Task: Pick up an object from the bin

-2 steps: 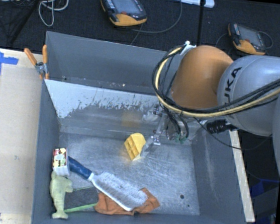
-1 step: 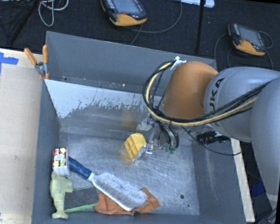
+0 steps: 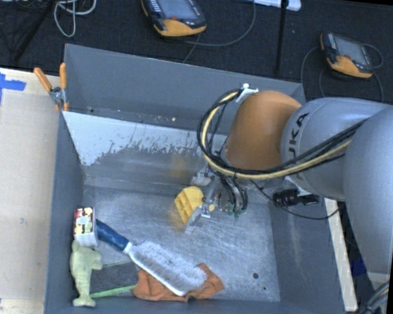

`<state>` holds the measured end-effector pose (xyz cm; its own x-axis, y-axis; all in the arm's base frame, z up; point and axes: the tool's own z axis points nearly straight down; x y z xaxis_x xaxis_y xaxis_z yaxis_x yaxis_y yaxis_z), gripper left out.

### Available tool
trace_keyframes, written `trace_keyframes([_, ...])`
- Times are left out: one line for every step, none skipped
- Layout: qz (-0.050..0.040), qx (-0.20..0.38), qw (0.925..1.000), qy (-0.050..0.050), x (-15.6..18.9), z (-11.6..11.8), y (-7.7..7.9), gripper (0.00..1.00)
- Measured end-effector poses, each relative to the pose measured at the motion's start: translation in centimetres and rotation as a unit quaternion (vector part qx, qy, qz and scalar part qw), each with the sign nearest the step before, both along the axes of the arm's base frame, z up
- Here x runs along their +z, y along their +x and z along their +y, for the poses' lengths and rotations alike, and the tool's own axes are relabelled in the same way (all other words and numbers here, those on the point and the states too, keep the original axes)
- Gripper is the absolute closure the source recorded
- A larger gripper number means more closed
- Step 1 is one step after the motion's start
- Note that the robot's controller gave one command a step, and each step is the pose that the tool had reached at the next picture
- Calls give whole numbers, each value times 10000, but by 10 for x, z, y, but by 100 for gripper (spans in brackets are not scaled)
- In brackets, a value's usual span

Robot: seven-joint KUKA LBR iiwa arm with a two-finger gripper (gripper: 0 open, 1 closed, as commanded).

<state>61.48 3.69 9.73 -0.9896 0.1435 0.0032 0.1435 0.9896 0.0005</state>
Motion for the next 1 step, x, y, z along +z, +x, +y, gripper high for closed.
trace_keyframes([-24,178,9998,-9,-22,3,1,0])
